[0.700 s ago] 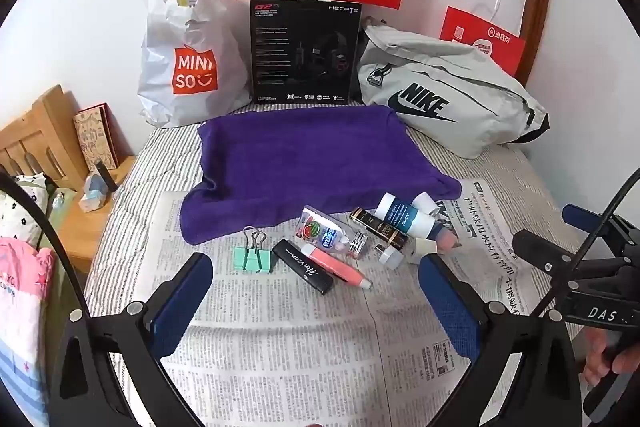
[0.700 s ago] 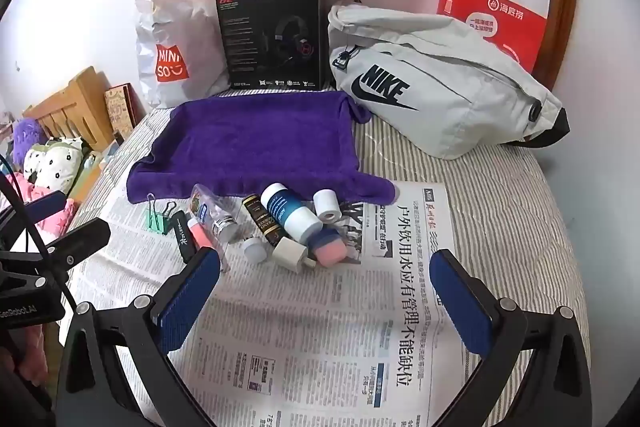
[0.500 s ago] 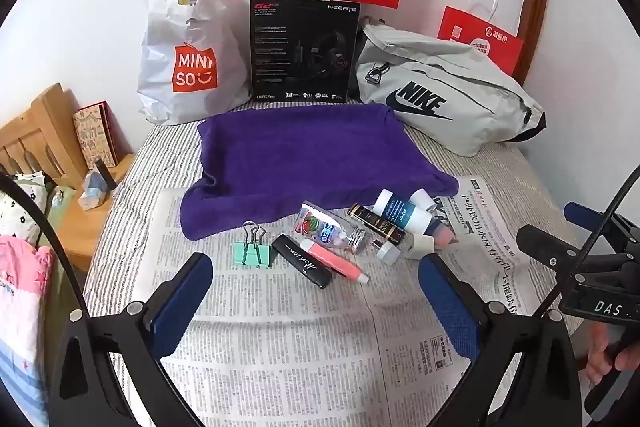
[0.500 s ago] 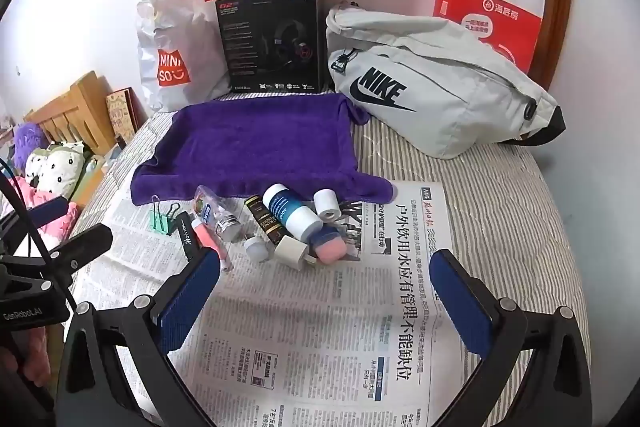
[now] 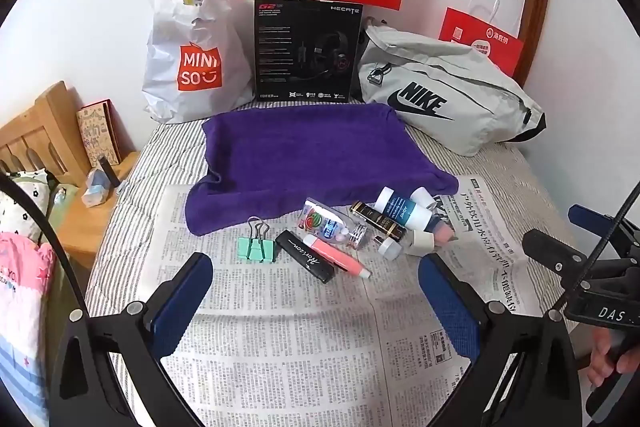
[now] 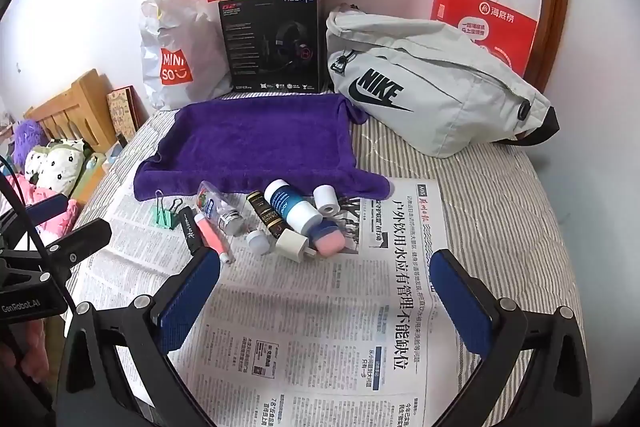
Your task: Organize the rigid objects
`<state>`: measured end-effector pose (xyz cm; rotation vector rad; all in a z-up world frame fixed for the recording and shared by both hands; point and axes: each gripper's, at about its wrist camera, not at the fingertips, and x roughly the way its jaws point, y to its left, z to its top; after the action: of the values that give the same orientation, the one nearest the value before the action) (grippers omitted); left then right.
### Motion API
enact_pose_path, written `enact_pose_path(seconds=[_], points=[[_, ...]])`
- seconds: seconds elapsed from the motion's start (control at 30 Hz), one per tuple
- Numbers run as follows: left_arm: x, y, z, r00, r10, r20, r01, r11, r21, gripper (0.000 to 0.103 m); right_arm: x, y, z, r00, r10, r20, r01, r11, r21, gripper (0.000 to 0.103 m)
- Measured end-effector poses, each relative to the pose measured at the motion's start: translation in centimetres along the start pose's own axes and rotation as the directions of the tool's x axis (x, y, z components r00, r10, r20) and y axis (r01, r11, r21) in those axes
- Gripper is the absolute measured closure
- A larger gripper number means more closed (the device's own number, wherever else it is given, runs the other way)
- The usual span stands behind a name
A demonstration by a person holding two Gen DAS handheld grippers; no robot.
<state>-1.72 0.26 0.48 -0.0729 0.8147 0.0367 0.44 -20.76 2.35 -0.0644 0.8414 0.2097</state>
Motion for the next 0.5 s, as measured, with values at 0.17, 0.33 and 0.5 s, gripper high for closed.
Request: enact_pose_path(seconds=[0.17,0.33,0.5], points=[[-0.13,0.14,-0.16,1.000,0.002,0.005,-0.002,1.000,-0.007,0.000,-0.33,0.01,-0.14,1.000,0.004,0.003,-0.004,1.000,0.000,0.000],[-0.26,0.00,-0.25,1.000,0.011,0.004,-0.011,1.000,0.003,0.000,-0.43,-0.10,-0.14,1.000,0.006,0.010,-0.006,1.000,0.001,0.000],[-0.29,-0.06,-0.19,1.000,0.011,-0.001,-0.011,1.000,0.007,0.000,-0.50,-0.04,-0.15,1.000,0.004,0.009,-0.004,1.000,0.000,0.000]])
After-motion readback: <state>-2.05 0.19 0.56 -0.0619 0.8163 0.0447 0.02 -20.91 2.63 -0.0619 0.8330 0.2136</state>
